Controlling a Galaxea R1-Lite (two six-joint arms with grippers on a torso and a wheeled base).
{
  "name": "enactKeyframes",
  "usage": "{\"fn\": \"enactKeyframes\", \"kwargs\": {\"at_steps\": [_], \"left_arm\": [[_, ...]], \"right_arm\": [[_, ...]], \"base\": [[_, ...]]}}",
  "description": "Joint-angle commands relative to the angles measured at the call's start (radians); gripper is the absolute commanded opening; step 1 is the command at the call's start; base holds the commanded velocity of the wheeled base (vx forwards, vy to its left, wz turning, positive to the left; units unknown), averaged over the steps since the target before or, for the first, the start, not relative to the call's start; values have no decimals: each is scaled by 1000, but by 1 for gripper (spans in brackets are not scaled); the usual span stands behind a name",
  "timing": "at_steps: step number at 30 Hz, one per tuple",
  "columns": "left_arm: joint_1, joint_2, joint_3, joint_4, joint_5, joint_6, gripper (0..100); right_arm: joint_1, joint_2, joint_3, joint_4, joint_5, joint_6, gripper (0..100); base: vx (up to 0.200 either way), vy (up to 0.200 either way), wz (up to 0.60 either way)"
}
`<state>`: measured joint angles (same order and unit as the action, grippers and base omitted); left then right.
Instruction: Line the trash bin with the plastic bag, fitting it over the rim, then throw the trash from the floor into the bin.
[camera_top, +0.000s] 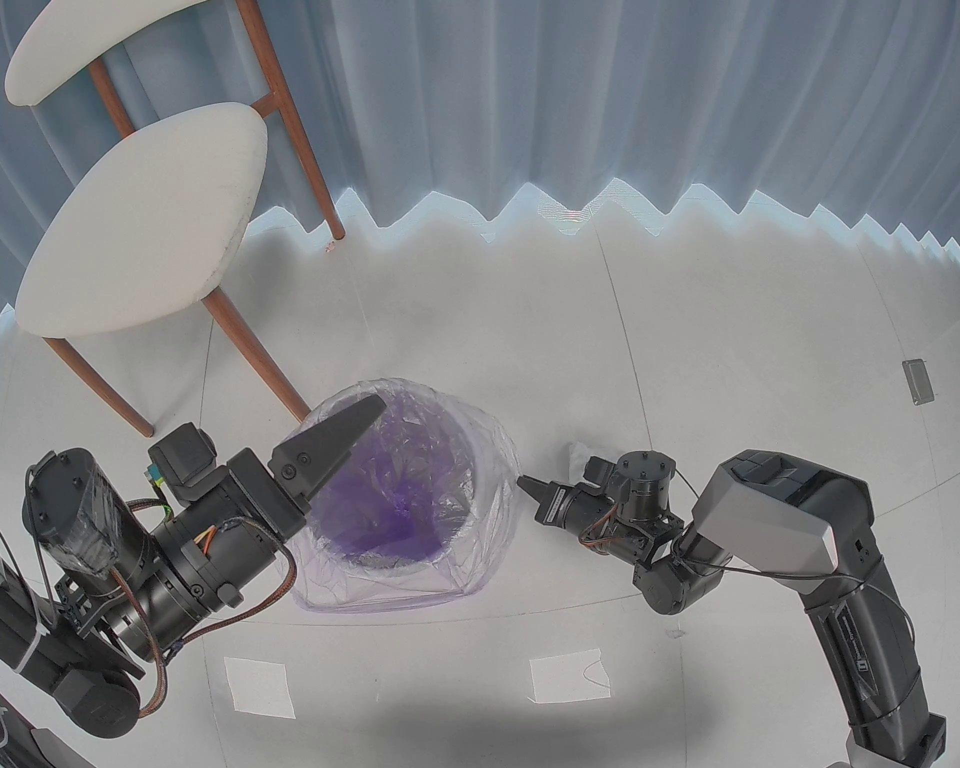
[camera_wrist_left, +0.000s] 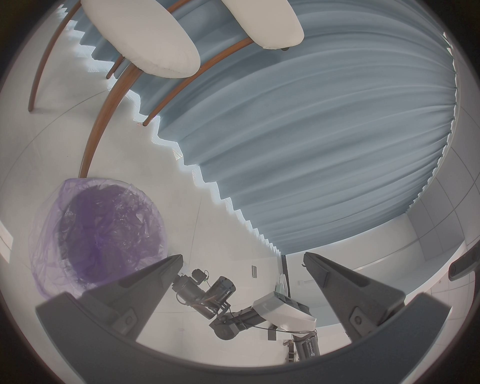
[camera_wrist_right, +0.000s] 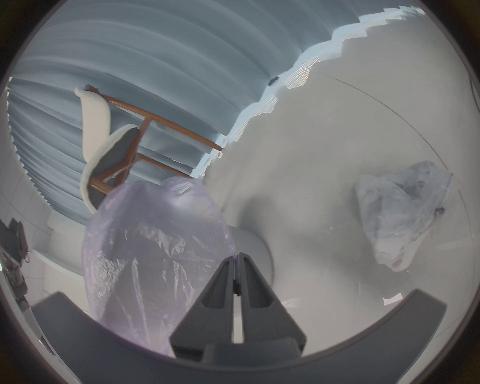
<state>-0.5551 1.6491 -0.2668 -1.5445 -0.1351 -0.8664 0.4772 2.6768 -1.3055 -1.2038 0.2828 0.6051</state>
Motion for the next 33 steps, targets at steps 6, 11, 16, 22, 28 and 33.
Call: {"fn": "enactKeyframes", "kwargs": {"at_steps": [6, 11, 16, 22, 28, 33], "left_arm": [[-2, 3, 1, 0, 0, 0, 100], [-2, 4, 9, 0, -1, 0, 100], [-3, 3, 9, 0, -1, 0, 100], [-9, 3, 11, 0, 0, 1, 100], [-23, 0, 24, 1, 0, 47, 100], [46, 15, 52, 3, -4, 90, 100]], "right_arm": [[-46, 52, -78, 66, -31, -7, 0], [-45, 46, -61, 66, -43, -11, 0], [-39, -12, 17, 10, -43, -10, 0], [-23, -152, 189, -59, -40, 44, 100], [-19, -328, 451, -192, -36, 107, 100], [-20, -546, 704, -215, -17, 107, 100]], "base": [[0, 0, 0], [0, 0, 0], [0, 0, 0], [0, 0, 0], [0, 0, 0], [0, 0, 0]]}}
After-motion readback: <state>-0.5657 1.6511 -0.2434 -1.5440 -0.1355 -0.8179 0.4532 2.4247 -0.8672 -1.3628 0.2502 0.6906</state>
